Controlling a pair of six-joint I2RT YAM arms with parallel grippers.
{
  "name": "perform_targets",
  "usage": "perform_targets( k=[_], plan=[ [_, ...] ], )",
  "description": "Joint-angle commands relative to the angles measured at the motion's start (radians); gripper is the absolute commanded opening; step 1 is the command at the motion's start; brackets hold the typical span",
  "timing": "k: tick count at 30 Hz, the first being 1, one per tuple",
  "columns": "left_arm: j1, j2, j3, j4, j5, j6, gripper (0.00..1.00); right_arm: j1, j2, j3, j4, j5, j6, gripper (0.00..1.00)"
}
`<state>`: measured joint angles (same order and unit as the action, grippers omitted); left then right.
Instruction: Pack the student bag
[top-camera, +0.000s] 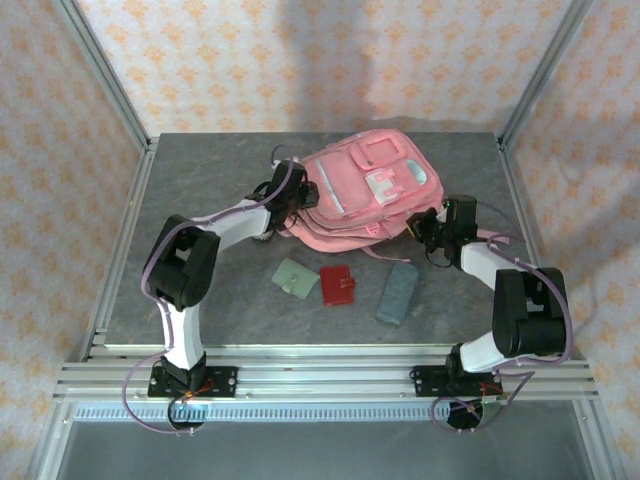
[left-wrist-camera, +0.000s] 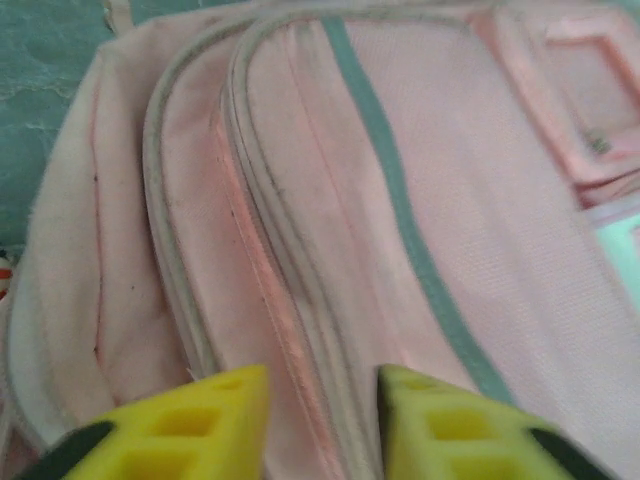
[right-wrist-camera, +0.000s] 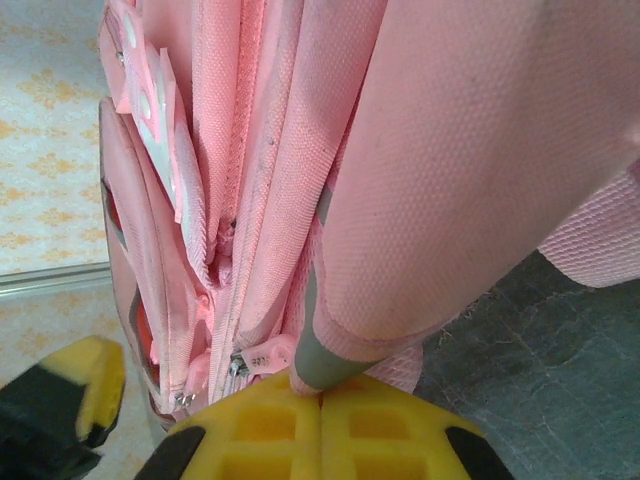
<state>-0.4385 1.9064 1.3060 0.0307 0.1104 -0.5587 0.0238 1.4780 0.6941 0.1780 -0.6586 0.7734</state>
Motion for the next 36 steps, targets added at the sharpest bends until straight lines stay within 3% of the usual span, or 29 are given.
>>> perform_targets(
  k=[1, 5, 8, 14, 19, 22, 26, 28, 31, 36],
  plan=[
    [0.015, -0.049, 0.046, -0.043, -0.032, 0.055, 0.5, 0.004, -0.02, 0.061, -0.013, 0.031, -0.036, 0.0],
    [0.089, 0.062, 0.208, -0.107, -0.009, 0.075, 0.7, 0.005, -0.03, 0.039, -0.006, 0.026, -0.03, 0.0],
    [0.121, 0.215, 0.419, -0.218, 0.01, 0.112, 0.76, 0.007, -0.044, 0.019, -0.006, 0.024, -0.029, 0.0],
    [0.149, 0.569, 0.891, -0.487, 0.029, 0.158, 0.79, 0.019, -0.054, 0.012, -0.014, 0.011, -0.027, 0.0],
    [0.181, 0.69, 0.984, -0.507, 0.167, 0.127, 0.79, 0.019, -0.065, 0.028, -0.054, 0.012, -0.054, 0.0],
    [0.184, 0.668, 0.909, -0.452, 0.298, 0.117, 0.69, 0.019, -0.056, 0.04, -0.064, 0.022, -0.07, 0.0],
    [0.184, 0.51, 0.633, -0.209, 0.443, 0.054, 0.25, 0.016, -0.002, 0.075, -0.069, 0.034, -0.084, 0.0],
    [0.183, 0.419, 0.502, -0.082, 0.482, 0.013, 0.11, 0.015, 0.029, 0.099, -0.067, 0.043, -0.091, 0.0],
    [0.184, 0.322, 0.378, 0.017, 0.55, -0.021, 0.0, 0.015, 0.086, 0.145, -0.056, 0.042, -0.093, 0.0],
    [0.164, 0.193, 0.206, 0.045, 0.584, -0.063, 0.0, 0.018, 0.18, 0.249, -0.041, 0.02, -0.077, 0.0]
  ],
)
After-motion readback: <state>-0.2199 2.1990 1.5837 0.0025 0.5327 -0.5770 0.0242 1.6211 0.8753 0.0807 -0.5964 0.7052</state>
